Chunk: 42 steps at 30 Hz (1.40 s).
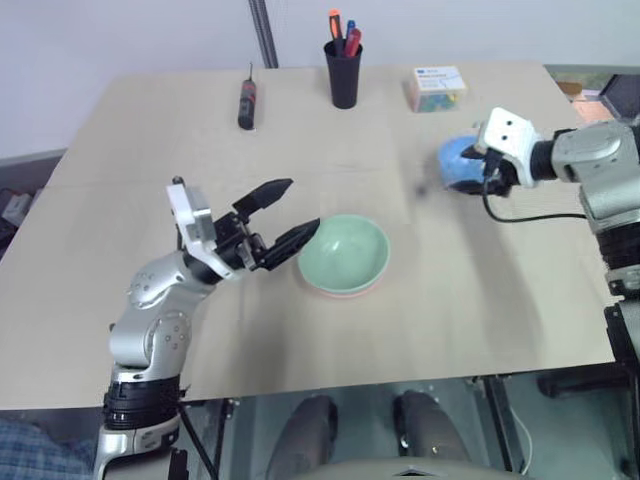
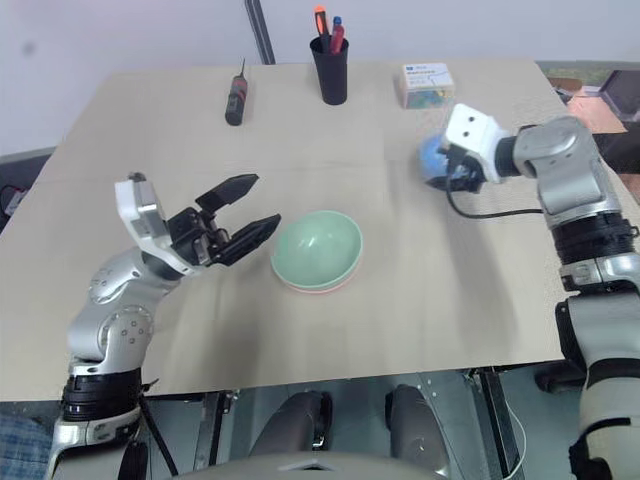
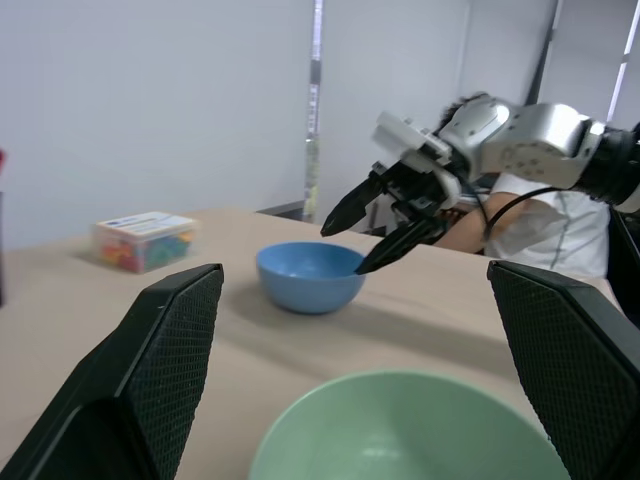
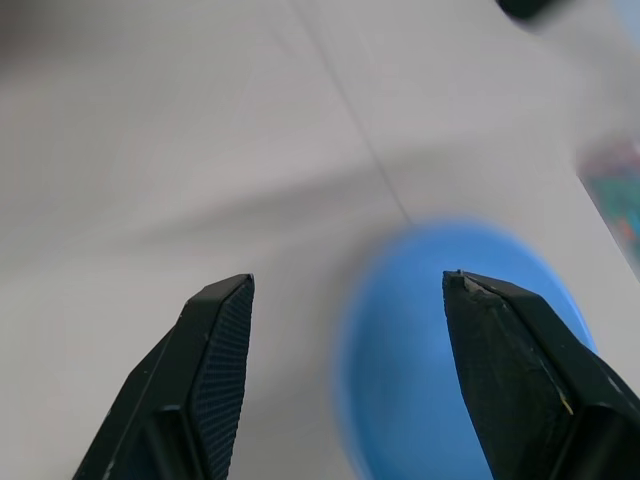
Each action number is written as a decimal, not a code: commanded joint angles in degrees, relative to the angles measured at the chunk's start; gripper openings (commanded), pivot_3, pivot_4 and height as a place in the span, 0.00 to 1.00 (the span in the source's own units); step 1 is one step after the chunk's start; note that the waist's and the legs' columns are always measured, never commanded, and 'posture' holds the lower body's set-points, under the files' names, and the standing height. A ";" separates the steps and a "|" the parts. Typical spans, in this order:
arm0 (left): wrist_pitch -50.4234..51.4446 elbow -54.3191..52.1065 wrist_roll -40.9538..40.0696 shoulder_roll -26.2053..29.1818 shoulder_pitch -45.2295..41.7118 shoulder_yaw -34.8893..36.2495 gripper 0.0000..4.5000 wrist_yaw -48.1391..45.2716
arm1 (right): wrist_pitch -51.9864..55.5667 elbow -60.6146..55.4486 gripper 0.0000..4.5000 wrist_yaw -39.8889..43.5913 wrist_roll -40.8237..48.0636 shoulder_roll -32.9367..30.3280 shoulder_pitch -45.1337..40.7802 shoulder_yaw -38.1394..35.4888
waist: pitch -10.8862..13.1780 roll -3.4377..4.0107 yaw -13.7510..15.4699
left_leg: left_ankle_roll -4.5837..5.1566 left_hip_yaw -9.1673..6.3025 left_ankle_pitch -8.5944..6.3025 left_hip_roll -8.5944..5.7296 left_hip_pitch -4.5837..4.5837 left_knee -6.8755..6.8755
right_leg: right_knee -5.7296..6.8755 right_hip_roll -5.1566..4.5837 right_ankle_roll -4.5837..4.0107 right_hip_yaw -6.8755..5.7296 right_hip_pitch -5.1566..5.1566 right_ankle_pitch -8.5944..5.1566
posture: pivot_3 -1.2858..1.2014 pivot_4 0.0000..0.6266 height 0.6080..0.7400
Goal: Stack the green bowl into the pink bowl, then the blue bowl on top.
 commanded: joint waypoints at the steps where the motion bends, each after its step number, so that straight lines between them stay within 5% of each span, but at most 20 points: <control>1: -0.73 -0.49 -0.14 -0.41 -1.41 -0.23 1.00 0.07 | -5.94 11.38 0.70 -4.96 -2.70 1.41 -3.33 -0.69 | 0.00 0.00 -0.28 | 0.00 0.00 0.00 0.02 0.01 0.01 | 0.00 0.13 0.00 0.01 0.00 0.00 | 0.52 0.24 1.00; 11: -1.08 0.43 0.39 -0.18 -1.91 -0.46 1.00 -0.89 | -13.87 28.97 0.70 -10.52 -6.93 7.25 -7.38 -0.33 | 0.00 0.01 -0.92 | 0.00 0.08 0.00 0.04 0.01 0.05 | 0.04 0.18 0.00 0.12 0.00 0.00 | 0.52 0.24 1.00; 14: -1.19 0.14 0.45 -0.19 -1.62 -0.23 1.00 -0.70 | -15.37 30.39 0.55 -11.66 -7.68 8.34 -7.84 -0.59 | 0.00 0.01 -0.83 | 0.00 0.06 0.00 0.05 0.02 0.07 | 0.04 0.18 0.00 0.10 0.01 0.00 | 0.52 0.24 1.00; 17: -1.21 -0.26 0.44 -0.07 -1.04 0.17 1.00 -0.52 | -15.94 30.93 0.22 -11.45 -7.88 9.06 -8.34 -0.93 | 0.00 0.01 -0.71 | 0.00 0.06 0.00 0.03 0.01 0.08 | 0.04 0.17 0.00 0.10 0.01 0.00 | 0.52 0.24 1.00; 20: -1.34 -0.32 0.50 -0.01 -0.67 0.36 1.00 -0.41 | -16.64 31.01 0.01 -11.05 -8.23 9.15 -8.53 -0.90 | 0.00 0.01 -0.76 | -0.01 0.06 0.00 0.03 0.01 0.08 | 0.04 0.16 0.00 0.10 0.01 0.00 | 0.52 0.24 1.00; 25: -1.75 0.20 0.65 0.25 -0.46 0.90 1.00 -0.48 | -19.87 27.27 0.00 -7.62 -8.65 8.45 -8.36 -0.38 | 0.00 0.01 -0.86 | -0.01 0.06 0.00 0.03 0.01 0.10 | 0.08 0.18 0.00 0.11 0.00 0.00 | 0.52 0.24 1.00; 29: -1.86 0.55 0.78 1.11 0.01 1.74 1.00 -0.77 | -19.65 15.47 0.00 -0.63 -5.24 7.91 -6.53 -1.63 | 0.02 0.04 -0.96 | -0.01 0.07 0.00 0.04 0.02 0.10 | 0.08 0.18 0.00 0.12 0.00 0.00 | 0.52 0.24 1.00; 38: -3.85 3.07 2.95 5.66 3.66 4.14 1.00 -3.54 | 2.89 -36.72 0.00 13.67 5.88 5.85 5.29 0.68 | 0.00 0.05 -0.34 | -0.01 -0.12 0.00 0.07 -0.04 0.14 | 0.07 0.14 0.00 -0.05 0.01 0.00 | 0.52 0.24 1.00; 42: -5.12 4.48 3.79 8.17 6.93 5.40 1.00 -6.09 | 10.06 -50.69 0.00 14.80 7.96 4.35 9.62 2.84 | 0.00 0.05 0.22 | 0.00 -0.15 0.00 0.04 -0.05 0.16 | 0.05 0.06 0.00 -0.08 0.02 0.00 | 0.52 0.24 1.00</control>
